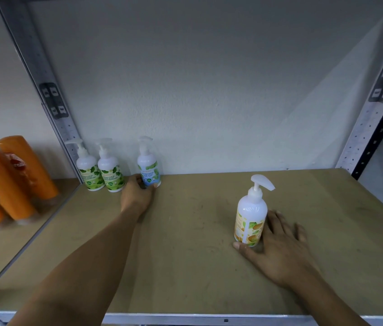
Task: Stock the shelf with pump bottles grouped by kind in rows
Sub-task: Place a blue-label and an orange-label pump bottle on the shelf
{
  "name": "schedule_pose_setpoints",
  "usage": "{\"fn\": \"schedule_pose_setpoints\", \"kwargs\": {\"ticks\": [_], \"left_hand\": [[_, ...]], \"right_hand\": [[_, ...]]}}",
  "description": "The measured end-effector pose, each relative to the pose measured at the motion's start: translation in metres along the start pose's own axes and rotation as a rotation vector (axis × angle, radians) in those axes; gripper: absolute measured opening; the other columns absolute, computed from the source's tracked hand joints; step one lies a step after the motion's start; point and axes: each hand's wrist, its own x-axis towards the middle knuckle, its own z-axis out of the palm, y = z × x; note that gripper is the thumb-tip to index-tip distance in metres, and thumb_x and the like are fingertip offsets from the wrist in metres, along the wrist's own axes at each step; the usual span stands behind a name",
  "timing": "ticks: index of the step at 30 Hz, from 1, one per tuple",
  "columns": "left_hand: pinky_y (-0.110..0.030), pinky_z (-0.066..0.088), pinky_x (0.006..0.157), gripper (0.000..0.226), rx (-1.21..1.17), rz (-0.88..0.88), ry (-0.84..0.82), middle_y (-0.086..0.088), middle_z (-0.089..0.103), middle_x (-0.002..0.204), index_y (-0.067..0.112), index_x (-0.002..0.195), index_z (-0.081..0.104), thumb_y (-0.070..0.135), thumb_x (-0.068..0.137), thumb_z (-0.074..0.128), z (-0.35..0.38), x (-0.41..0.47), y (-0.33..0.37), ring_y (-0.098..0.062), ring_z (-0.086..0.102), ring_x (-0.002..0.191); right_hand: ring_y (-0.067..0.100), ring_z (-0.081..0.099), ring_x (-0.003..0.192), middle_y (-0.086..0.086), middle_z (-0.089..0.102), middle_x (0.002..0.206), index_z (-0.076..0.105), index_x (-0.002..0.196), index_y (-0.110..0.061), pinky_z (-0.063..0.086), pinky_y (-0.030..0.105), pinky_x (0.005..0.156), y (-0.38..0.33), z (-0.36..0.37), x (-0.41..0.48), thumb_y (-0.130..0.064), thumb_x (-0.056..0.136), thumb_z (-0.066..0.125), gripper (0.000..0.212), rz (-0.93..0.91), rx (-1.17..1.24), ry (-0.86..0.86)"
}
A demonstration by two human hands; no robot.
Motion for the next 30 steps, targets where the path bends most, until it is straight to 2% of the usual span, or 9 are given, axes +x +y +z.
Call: {"fn": "schedule_pose_setpoints", "kwargs": {"ticks": [4,8,11,13,15,19,22,24,30], "left_hand": [[-0.033,0.045,0.087,0.055,0.013,0.005,-0.017,-0.001,0.064,0.111,0.016,0.132,0.053,0.037,0.086,0.074,0.000,-0.003,0.000,-0.024,0.061,0.107],[-0.044,0.046,0.097,0.062,0.126,0.008,-0.044,-0.011,0.059,0.129,0.013,0.128,0.045,0.049,0.084,0.070,-0.004,-0.013,-0.004,-0.035,0.055,0.120],[-0.047,0.038,0.107,0.062,0.341,0.043,-0.074,-0.015,0.054,0.135,0.012,0.130,0.042,0.054,0.089,0.059,-0.009,-0.035,-0.004,-0.037,0.047,0.128],[-0.047,0.029,0.115,0.066,0.477,0.131,-0.129,-0.012,0.050,0.142,0.012,0.134,0.044,0.062,0.092,0.047,-0.013,-0.053,-0.008,-0.031,0.041,0.136],[-0.047,0.017,0.121,0.073,0.576,0.201,-0.228,-0.006,0.034,0.159,0.015,0.147,0.038,0.067,0.095,0.034,-0.020,-0.071,-0.014,-0.024,0.024,0.149],[-0.047,0.001,0.123,0.072,0.695,0.303,-0.451,0.008,0.003,0.168,0.031,0.159,0.017,0.068,0.098,0.022,-0.051,-0.099,-0.023,-0.012,-0.001,0.154],[-0.048,-0.001,0.123,0.070,0.731,0.324,-0.500,0.016,-0.002,0.166,0.040,0.159,0.010,0.071,0.096,0.020,-0.075,-0.108,-0.034,-0.005,-0.004,0.153],[-0.048,-0.001,0.123,0.070,0.726,0.317,-0.492,0.018,-0.002,0.166,0.043,0.158,0.010,0.071,0.095,0.020,-0.083,-0.115,-0.038,-0.004,-0.004,0.152],[-0.049,-0.001,0.123,0.070,0.691,0.285,-0.443,0.015,0.000,0.167,0.043,0.157,0.014,0.073,0.094,0.020,-0.082,-0.122,-0.034,-0.006,-0.003,0.153]], "right_hand": [[0.014,-0.004,0.154,-0.005,0.010,0.167,0.010,0.159,-0.033,0.001,0.053,0.122,0.000,0.000,0.000,-0.100,0.065,-0.001,0.116,-0.003,0.015,0.007],[0.013,0.002,0.154,-0.006,0.015,0.166,0.016,0.157,-0.032,0.004,0.053,0.122,0.002,-0.004,-0.002,-0.101,0.065,0.010,0.115,-0.010,0.071,0.009],[0.010,0.014,0.151,-0.012,0.026,0.161,0.027,0.151,-0.036,0.007,0.052,0.122,0.002,-0.010,-0.004,-0.097,0.069,0.026,0.102,-0.035,0.141,0.010],[0.006,0.034,0.141,-0.020,0.044,0.144,0.041,0.138,-0.041,0.015,0.051,0.120,0.003,-0.014,-0.006,-0.090,0.072,0.038,0.082,-0.055,0.230,0.055],[0.001,0.050,0.121,-0.027,0.056,0.122,0.050,0.122,-0.042,0.023,0.047,0.117,0.002,-0.017,-0.010,-0.082,0.073,0.051,0.063,-0.074,0.345,0.097],[-0.011,0.054,0.092,-0.032,0.061,0.096,0.059,0.113,-0.039,0.037,0.040,0.108,-0.001,-0.024,-0.019,-0.054,0.076,0.077,0.045,-0.075,0.541,0.122],[-0.004,0.064,0.098,-0.024,0.069,0.105,0.060,0.112,-0.039,0.050,0.040,0.101,-0.001,-0.027,-0.017,-0.028,0.077,0.084,0.044,-0.054,0.795,0.045],[-0.004,0.065,0.103,-0.020,0.070,0.112,0.058,0.111,-0.038,0.052,0.039,0.101,-0.003,-0.028,-0.013,-0.015,0.077,0.083,0.048,-0.039,0.895,-0.006],[-0.003,0.066,0.101,-0.016,0.068,0.116,0.049,0.126,-0.030,0.051,0.026,0.091,-0.022,-0.021,0.003,-0.013,0.074,0.086,0.066,-0.023,0.942,0.013]]}}
